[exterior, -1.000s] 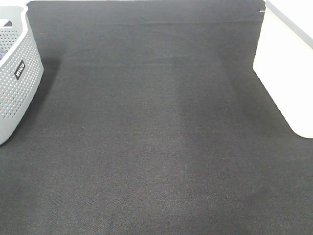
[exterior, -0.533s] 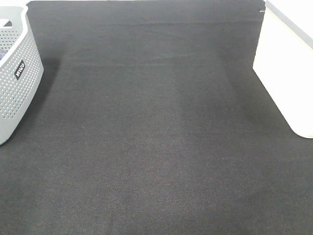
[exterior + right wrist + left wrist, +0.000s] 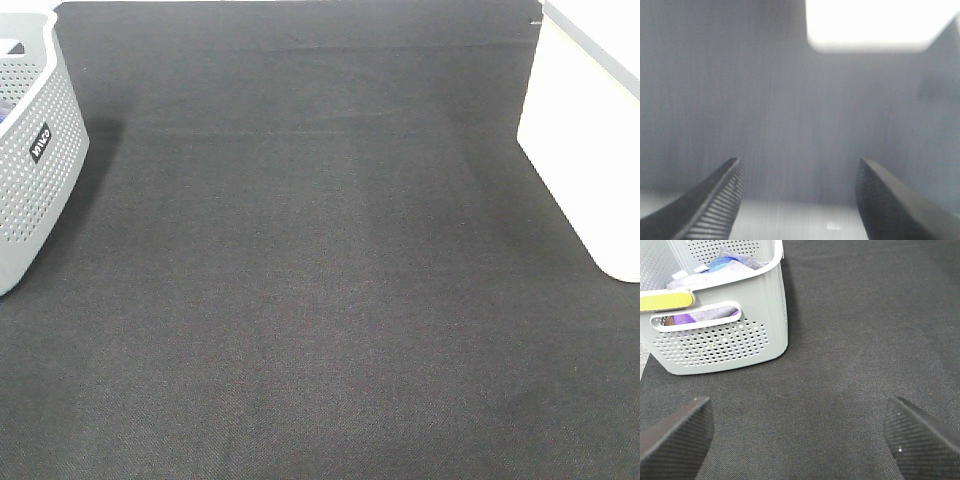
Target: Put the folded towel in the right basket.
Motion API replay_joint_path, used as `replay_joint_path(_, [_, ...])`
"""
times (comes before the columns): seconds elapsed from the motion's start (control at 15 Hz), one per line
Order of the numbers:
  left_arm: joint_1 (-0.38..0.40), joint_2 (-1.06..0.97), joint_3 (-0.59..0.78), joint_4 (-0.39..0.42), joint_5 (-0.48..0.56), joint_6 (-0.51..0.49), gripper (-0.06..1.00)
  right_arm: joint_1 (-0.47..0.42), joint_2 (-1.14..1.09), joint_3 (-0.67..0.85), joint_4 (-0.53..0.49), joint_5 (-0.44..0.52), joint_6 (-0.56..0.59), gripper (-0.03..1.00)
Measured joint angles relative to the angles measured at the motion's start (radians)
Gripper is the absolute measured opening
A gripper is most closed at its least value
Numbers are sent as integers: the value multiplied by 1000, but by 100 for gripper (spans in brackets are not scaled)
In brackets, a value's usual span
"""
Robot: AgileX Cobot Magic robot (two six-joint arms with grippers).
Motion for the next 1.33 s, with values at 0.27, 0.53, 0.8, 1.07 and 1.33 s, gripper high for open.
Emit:
replay_joint_path(0.27, [0,0,0,0,0,0,87,0,-157,15,0,-26,0,62])
replay_joint_path(0.53, [0,0,0,0,0,0,87,0,-158,17,-3,-26,0,62])
replay_joint_path(0.8, [0,0,0,0,0,0,87,0,-158,17,-3,-26,0,62])
replay_joint_path(1.07, [0,0,0,0,0,0,87,0,-158,17,-3,-26,0,62])
replay_joint_path(1.33, [0,0,0,0,0,0,87,0,-158,17,-3,-26,0,62])
